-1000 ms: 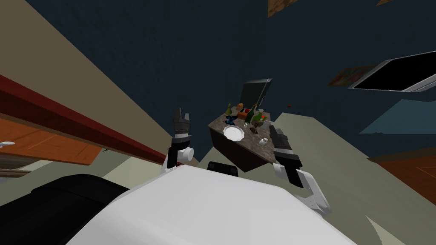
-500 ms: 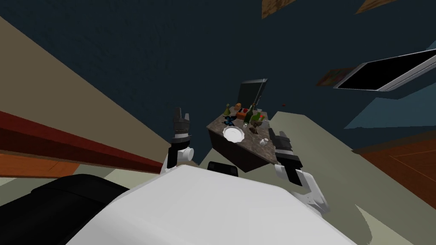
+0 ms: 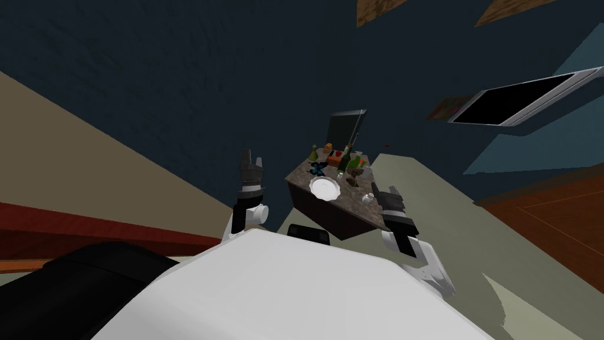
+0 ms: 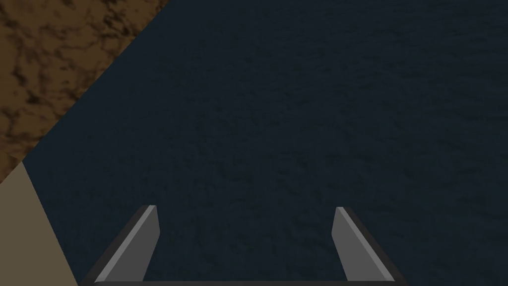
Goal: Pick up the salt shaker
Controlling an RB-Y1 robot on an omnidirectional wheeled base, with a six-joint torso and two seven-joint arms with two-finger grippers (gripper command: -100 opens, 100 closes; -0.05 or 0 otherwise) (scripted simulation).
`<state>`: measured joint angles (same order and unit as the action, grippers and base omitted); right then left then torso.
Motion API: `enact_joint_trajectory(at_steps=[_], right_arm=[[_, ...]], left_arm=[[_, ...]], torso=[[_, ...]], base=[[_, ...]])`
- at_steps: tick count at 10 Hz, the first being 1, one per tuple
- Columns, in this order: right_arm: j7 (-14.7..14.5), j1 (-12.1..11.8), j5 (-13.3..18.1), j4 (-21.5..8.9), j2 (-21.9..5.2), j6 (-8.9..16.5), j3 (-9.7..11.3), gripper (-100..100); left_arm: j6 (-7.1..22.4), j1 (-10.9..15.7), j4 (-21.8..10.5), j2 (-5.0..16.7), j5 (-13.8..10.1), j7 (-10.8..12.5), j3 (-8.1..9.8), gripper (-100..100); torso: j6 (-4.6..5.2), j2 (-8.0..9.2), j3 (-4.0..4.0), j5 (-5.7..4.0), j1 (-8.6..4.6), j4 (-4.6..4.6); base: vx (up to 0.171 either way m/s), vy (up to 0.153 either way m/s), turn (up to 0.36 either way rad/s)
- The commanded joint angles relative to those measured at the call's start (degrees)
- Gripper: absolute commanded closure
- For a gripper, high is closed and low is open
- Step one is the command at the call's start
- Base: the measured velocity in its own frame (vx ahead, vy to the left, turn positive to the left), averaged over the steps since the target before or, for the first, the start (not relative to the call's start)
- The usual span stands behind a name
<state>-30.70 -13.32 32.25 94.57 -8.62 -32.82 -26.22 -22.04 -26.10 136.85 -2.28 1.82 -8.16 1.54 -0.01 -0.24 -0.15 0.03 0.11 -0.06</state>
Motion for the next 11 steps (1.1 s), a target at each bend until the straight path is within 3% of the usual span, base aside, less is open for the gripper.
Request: enact_joint_trajectory(at_steps=[1,3,4,6,9,11], right_arm=[[-1.3,0.7,0.7,-1.7,-0.1,-0.2,-0.7,-100],[-5.2,2.3,3.7,-5.8,0.5,-1.0,-3.1,-100],[-5.4,2.3,3.7,-6.2,0.5,-1.0,-3.1,-100],[-9.2,3.8,6.5,-10.1,1.0,-1.6,-5.4,-100],[-11.1,4.5,7.8,-12.7,1.3,-1.9,-6.4,-100],[-14.5,5.8,10.3,-16.5,1.7,-2.5,-8.4,-100]], left_arm=[[0.0,0.0,0.0,0.0,0.0,0.0,0.0,0],[0.0,0.0,0.0,0.0,0.0,0.0,0.0,0],[0.0,0.0,0.0,0.0,0.0,0.0,0.0,0],[0.0,0.0,0.0,0.0,0.0,0.0,0.0,0],[0.0,0.0,0.0,0.0,0.0,0.0,0.0,0],[0.0,0.0,0.0,0.0,0.0,0.0,0.0,0]], torso=[[0.0,0.0,0.0,0.0,0.0,0.0],[-0.01,0.04,0.02,0.0,0.0,0.01],[0.0,-0.03,-0.01,0.01,0.06,0.0],[-0.01,0.01,0.01,0.01,0.06,0.0],[-0.02,-0.02,-0.01,0.0,-0.03,0.0],[-0.01,0.06,0.03,-0.01,-0.05,0.01]], base=[[0.03,0.04,-0.051],[0.055,0.063,-0.121],[0.052,0.06,-0.058],[0.051,0.081,-0.109],[0.046,0.045,-0.059],[0.035,0.061,-0.1]])
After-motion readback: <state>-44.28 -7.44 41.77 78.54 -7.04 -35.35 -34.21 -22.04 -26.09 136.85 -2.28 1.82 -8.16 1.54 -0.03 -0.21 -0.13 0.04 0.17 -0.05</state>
